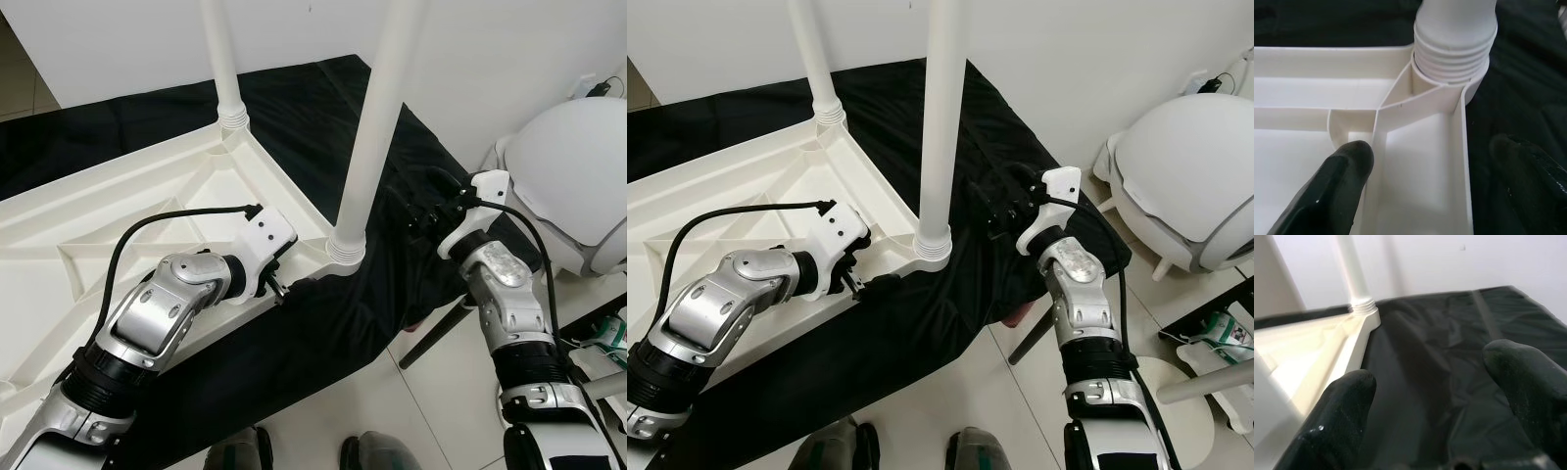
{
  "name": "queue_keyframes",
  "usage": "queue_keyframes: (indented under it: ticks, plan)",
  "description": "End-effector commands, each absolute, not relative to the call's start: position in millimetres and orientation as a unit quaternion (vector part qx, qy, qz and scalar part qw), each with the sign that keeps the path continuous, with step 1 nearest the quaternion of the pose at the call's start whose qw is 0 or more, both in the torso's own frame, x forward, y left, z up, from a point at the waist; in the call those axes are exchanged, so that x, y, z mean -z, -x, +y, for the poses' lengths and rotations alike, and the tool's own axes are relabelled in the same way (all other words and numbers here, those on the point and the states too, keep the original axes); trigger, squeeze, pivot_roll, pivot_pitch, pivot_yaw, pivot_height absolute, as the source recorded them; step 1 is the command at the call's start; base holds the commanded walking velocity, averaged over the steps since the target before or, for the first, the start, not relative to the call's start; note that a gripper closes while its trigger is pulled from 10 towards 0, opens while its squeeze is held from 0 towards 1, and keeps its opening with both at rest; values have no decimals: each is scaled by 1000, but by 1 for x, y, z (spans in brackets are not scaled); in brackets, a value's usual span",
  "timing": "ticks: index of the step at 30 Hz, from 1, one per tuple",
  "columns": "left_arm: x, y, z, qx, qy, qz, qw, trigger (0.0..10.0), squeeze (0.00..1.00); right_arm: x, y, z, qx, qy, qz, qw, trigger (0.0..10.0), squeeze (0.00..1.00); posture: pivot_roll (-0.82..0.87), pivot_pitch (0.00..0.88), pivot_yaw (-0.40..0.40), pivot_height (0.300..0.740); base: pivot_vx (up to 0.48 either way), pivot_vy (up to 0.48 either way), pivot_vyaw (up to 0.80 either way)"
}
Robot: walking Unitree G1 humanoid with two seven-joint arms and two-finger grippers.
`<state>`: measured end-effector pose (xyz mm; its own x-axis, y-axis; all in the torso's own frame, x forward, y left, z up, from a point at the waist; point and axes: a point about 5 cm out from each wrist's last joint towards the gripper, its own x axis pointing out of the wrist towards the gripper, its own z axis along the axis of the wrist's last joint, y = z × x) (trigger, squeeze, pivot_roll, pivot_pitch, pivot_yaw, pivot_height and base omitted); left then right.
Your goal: Building children table
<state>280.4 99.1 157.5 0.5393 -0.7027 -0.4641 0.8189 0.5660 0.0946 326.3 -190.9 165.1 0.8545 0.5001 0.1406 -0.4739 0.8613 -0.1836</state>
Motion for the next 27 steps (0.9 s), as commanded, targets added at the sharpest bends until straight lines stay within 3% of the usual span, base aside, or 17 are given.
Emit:
queue_keyframes:
  ticks: [1, 11, 16, 17, 27]
  plan:
    - [-161, -282, 101, 456, -138, 186, 859, 10000, 0, -167, -327, -194, -266, 66, -85, 958, 10000, 0, -51, 37, 6, 740, 0, 0, 0]
    - [-179, -296, 107, 398, -91, 131, 903, 10000, 0, -173, -316, -208, -331, 82, -58, 938, 10000, 0, -55, 36, 6, 740, 0, 0, 0]
    - [-185, -303, 107, 366, -77, 108, 921, 10000, 0, -174, -314, -196, -373, 77, -58, 923, 10000, 0, -42, 29, -6, 740, 0, 0, 0]
    - [-186, -306, 107, 341, -73, 98, 932, 10000, 0, -173, -314, -182, -407, 72, -56, 909, 10000, 0, -33, 29, -12, 740, 0, 0, 0]
    - [-189, -312, 112, 303, -54, 70, 949, 10000, 0, -167, -319, -158, -462, 41, -45, 885, 10000, 0, -17, 24, -36, 740, 0, 0, 0]
